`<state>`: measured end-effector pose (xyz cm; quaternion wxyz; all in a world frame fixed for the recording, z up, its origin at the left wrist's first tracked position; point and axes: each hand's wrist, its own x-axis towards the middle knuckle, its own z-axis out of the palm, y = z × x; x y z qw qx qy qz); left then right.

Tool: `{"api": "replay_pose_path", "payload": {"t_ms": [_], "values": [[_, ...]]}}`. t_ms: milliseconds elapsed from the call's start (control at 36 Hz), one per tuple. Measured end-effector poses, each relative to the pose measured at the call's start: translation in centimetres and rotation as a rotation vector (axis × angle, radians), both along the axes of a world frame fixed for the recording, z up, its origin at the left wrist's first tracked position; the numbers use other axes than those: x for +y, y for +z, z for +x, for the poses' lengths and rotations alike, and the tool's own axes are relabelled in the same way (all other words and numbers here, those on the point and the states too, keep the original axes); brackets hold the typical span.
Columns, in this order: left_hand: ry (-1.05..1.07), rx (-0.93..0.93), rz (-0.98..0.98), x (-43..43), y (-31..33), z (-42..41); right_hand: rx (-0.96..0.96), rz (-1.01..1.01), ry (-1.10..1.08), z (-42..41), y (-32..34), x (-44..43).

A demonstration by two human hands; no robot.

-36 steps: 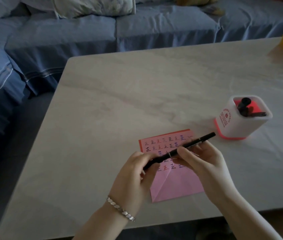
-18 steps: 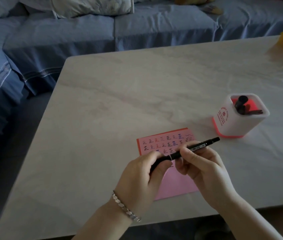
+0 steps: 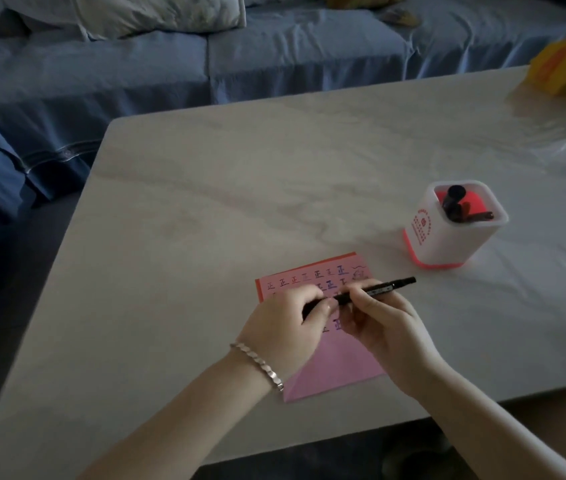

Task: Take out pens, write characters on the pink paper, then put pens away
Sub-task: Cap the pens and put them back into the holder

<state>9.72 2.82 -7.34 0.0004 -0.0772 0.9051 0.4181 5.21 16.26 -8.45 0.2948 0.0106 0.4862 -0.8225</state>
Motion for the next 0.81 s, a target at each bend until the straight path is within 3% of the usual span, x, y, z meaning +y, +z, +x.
{"api": "replay_pose_path", "payload": {"t_ms": [28,83,194,389,472,611,722,806], "values": [[-0.058,0.071,-0.161,0.2,-0.2,-0.4,-0.026,-0.006,-0.025,-0.2,0.0,0.3],[-0.133,0.130,-0.287,0.2,-0.9,-1.2,-0.016,0.042,-0.063,-0.5,-0.3,0.8],[-0.185,0.123,-0.260,1.0,-1.1,-3.6,0.143,0.189,-0.125,-1.4,0.3,3.1],[-0.147,0.009,-0.301,2.0,-0.2,-7.4,0.824,0.598,-0.564,-6.1,4.8,9.9],[-0.133,-0.033,-0.301,1.8,-0.2,-8.3,0.895,0.727,-0.649,-9.3,6.0,12.2],[-0.124,-0.073,-0.291,1.7,0.4,-8.9,0.786,1.204,-0.290,-13.2,4.7,12.5],[-0.101,-0.086,-0.302,1.3,0.6,-9.0,0.729,1.430,0.072,-14.1,3.4,11.9],[-0.090,-0.112,-0.316,0.8,0.5,-8.8,0.782,1.497,0.091,-13.7,3.2,11.8]]}}
